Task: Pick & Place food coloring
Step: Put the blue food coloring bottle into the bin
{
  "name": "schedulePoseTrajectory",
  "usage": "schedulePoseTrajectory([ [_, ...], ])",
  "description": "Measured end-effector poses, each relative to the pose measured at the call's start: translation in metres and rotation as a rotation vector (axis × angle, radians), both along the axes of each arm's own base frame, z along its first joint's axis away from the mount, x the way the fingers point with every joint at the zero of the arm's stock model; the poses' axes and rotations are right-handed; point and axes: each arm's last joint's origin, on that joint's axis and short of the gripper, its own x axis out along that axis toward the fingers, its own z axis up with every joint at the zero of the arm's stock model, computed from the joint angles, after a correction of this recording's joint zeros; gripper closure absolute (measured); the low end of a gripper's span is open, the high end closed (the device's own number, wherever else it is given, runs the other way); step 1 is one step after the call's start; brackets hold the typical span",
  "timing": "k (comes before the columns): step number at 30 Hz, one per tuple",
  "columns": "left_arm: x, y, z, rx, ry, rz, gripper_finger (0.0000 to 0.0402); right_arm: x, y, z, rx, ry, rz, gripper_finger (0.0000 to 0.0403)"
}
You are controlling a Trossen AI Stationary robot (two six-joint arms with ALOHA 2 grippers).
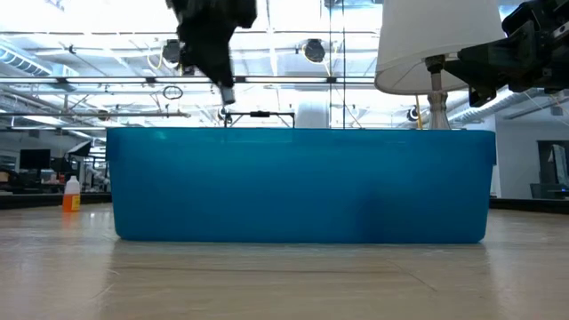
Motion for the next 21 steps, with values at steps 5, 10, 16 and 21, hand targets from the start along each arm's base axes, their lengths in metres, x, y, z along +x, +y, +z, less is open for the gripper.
schedulePoseTrajectory([
  [5, 0.028, -0.052, -0.015, -0.036, 0.078, -0.192, 0.0332, 0.0, 0.0, 0.0, 0.0, 0.0, 0.0, 0.0289],
  [10, 0.041, -0.092, -0.042, -0.059, 0.175, -0.322, 0.0332, 0.0, 0.0, 0.0, 0.0, 0.0, 0.0, 0.0289],
  [16, 0.045, -0.106, -0.073, -0.07, 0.288, -0.274, 0.0332, 0.0, 0.0, 0.0, 0.0, 0.0, 0.0, 0.0289],
  [21, 0.052, -0.109, -0.096, -0.077, 0.341, -0.244, 0.0332, 0.0, 0.0, 0.0, 0.0, 0.001, 0.0, 0.0289],
])
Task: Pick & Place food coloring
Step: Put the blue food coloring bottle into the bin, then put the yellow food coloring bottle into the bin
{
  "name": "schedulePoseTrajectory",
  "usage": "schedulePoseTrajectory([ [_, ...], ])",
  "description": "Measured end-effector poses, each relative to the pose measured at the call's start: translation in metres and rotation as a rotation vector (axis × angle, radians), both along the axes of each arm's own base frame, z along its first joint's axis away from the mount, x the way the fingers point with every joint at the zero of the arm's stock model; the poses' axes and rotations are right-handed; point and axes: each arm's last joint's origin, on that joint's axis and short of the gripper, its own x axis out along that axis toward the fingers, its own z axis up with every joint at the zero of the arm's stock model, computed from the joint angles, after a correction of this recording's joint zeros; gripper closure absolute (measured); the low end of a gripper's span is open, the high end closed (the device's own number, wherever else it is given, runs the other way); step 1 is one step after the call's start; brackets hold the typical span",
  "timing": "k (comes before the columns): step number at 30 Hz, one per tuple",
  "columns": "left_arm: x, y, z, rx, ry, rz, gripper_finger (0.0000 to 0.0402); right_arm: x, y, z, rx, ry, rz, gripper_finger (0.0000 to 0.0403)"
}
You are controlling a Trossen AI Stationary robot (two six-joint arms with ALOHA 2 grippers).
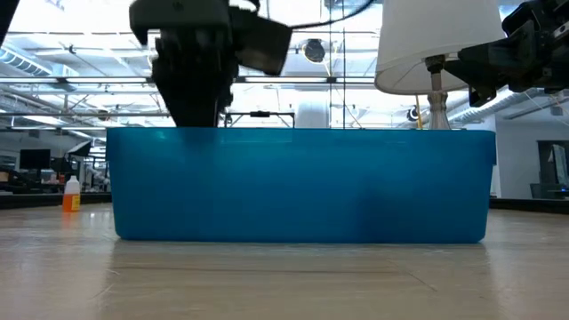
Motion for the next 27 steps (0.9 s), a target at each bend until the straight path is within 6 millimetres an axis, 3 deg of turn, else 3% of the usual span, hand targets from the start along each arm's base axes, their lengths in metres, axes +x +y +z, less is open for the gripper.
schedulePoseTrajectory([
  [7, 0.007, -0.005, -0.025, -0.011, 0.039, -0.001, 0.0332, 0.0, 0.0, 0.0, 0.0, 0.0, 0.0, 0.0289],
  [14, 0.01, -0.008, -0.029, -0.043, 0.037, 0.02, 0.0327, 0.0, 0.0, 0.0, 0.0, -0.001, 0.0, 0.0289],
  [21, 0.009, -0.007, -0.026, -0.045, 0.035, 0.027, 0.0218, 0.0, 0.0, 0.0, 0.0, 0.0, 0.0, 0.0289],
  [27, 0.007, -0.005, -0.019, -0.041, 0.039, 0.036, 0.017, 0.0, 0.0, 0.0, 0.0, 0.0, 0.0, 0.0289],
])
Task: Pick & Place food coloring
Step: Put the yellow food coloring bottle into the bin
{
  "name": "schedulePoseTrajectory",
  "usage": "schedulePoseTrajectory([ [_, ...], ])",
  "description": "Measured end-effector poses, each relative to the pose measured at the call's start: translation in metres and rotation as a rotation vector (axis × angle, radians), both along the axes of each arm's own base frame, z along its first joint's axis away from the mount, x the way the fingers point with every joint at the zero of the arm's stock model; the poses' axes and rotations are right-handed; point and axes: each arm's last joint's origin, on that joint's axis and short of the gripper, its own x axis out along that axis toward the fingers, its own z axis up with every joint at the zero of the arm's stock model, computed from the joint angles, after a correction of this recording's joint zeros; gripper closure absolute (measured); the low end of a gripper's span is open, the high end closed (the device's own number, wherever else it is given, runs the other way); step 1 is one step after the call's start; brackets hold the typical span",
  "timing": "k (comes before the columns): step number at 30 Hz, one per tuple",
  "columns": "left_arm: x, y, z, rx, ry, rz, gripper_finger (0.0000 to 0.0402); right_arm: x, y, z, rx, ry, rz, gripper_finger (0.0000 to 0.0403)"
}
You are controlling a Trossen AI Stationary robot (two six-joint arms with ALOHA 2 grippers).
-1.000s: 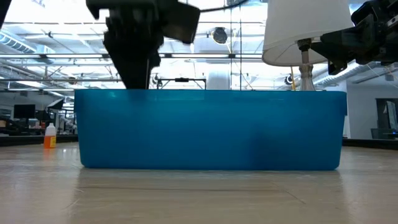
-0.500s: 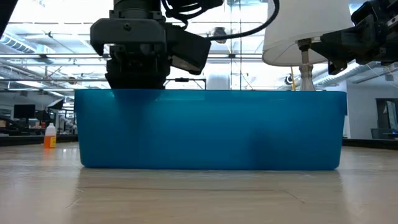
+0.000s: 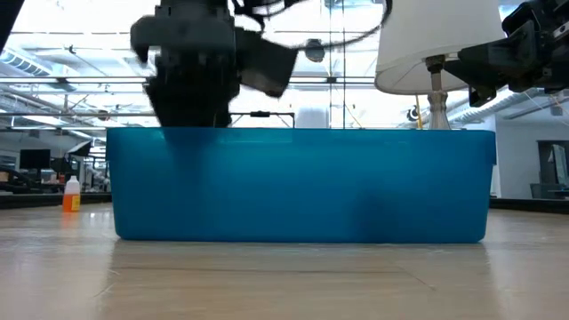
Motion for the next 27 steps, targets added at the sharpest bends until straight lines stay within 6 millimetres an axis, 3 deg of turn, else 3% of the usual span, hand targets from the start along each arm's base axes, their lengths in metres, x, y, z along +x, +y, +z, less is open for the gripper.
schedulePoseTrajectory([
  [7, -0.013, 0.011, 0.055, 0.065, -0.163, 0.049, 0.0167, 0.0, 0.0, 0.0, 0.0, 0.0, 0.0, 0.0289],
  [11, -0.033, 0.018, 0.09, 0.176, -0.232, 0.1, 0.0178, 0.0, 0.0, 0.0, 0.0, 0.0, 0.0, 0.0289],
  [15, -0.062, 0.026, 0.108, 0.279, -0.169, 0.232, 0.0187, 0.0, 0.0, 0.0, 0.0, 0.0, 0.0, 0.0289],
  [19, -0.09, 0.038, 0.106, 0.379, -0.101, 0.45, 0.0184, 0.0, 0.0, 0.0, 0.0, 0.0, 0.0, 0.0289],
  [27, -0.148, 0.075, 0.07, 0.351, 0.023, 0.684, 0.0164, 0.0, 0.0, 0.0, 0.0, 0.0, 0.0, 0.0289],
])
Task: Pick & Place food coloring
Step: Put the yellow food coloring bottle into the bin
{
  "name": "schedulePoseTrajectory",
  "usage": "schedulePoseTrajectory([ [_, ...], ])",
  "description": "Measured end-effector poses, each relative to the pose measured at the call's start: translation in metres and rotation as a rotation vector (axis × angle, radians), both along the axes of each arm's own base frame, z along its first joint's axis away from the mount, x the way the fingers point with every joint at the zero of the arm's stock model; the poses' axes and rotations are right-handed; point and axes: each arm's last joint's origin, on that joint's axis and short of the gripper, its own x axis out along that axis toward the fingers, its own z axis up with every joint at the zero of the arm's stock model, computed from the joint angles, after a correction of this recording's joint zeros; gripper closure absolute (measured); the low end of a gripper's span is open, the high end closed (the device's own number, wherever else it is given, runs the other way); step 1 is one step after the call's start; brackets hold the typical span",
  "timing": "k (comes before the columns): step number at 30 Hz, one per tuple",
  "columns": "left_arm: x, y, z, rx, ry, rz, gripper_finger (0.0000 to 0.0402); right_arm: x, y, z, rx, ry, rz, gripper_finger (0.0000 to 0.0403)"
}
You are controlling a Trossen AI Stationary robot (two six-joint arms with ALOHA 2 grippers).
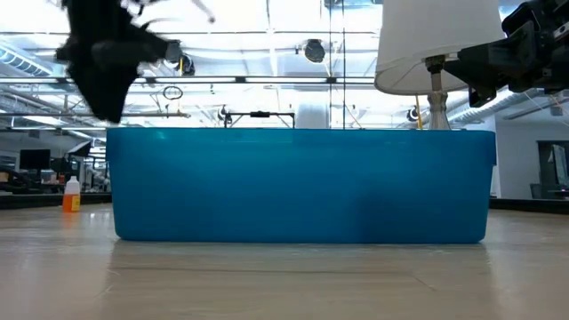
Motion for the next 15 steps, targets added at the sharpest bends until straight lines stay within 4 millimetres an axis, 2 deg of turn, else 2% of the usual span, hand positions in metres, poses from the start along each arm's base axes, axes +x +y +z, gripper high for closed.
schedulePoseTrajectory([
  [8, -0.043, 0.036, -0.032, -0.155, -0.169, 0.114, 0.016, 0.0, 0.0, 0.0, 0.0, 0.0, 0.0, 0.0289],
  [15, -0.064, 0.052, -0.052, -0.164, -0.143, 0.216, 0.016, 0.0, 0.0, 0.0, 0.0, 0.0, 0.0, 0.0289],
])
